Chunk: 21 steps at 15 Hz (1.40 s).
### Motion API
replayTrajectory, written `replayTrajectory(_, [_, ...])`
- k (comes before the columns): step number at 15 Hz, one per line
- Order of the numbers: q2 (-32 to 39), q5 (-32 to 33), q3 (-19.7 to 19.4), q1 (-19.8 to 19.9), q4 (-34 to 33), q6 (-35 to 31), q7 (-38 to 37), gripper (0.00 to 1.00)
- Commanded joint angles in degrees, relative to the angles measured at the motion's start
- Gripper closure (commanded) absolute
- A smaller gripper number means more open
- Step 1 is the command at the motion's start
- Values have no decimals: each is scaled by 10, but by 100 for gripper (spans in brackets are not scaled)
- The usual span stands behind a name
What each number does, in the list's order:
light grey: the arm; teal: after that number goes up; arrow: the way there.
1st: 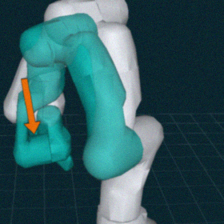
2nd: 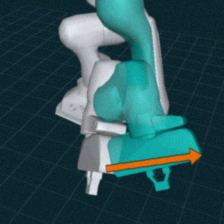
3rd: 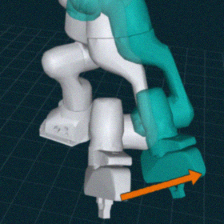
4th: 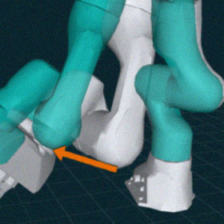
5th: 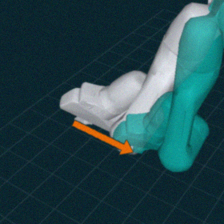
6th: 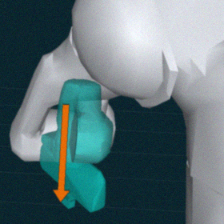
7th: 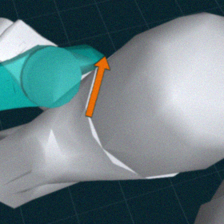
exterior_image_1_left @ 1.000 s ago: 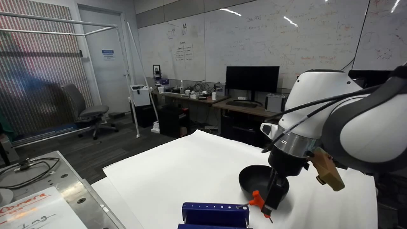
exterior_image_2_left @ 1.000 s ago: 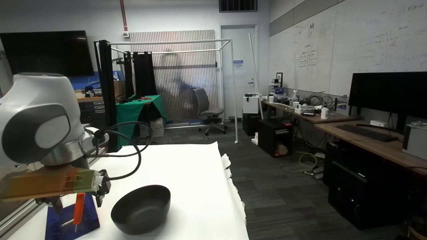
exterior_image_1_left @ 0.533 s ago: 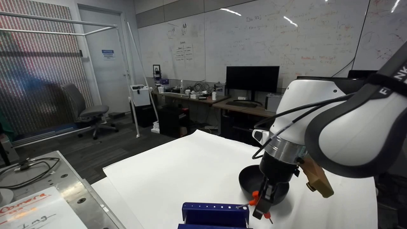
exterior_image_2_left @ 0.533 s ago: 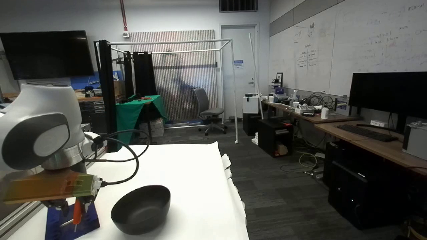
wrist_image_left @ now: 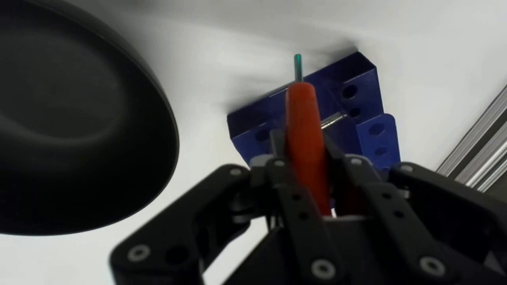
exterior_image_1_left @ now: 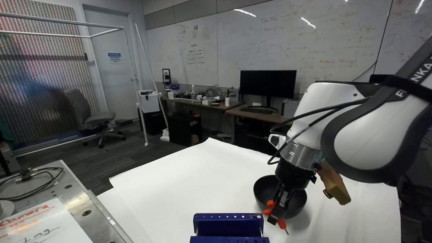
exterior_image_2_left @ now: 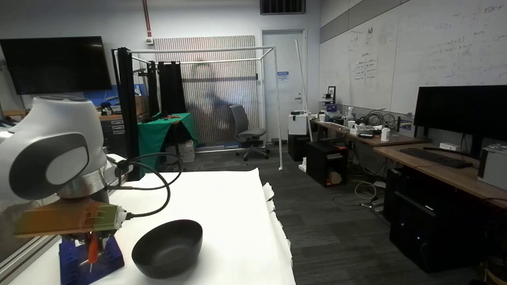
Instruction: Put the metal object with the orange handle in the black bowl
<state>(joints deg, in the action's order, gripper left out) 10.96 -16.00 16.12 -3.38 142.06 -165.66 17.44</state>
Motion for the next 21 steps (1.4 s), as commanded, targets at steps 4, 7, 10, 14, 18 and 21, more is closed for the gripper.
replayTrajectory(4, [-79, 38, -23, -6, 23, 28, -35, 84])
replayTrajectory(7, [-111, 54, -40, -8, 18, 95, -44, 83])
replayTrajectory(10, [-134, 43, -61, -6, 8, 169, -29, 83])
replayTrajectory(14, [-190, 133, -87, 0, 27, 171, -124, 83])
replayTrajectory(18, [-197, 352, -43, 67, 0, 215, -316, 81])
replayTrajectory(21, [-150, 472, -55, 52, -51, 303, -434, 82])
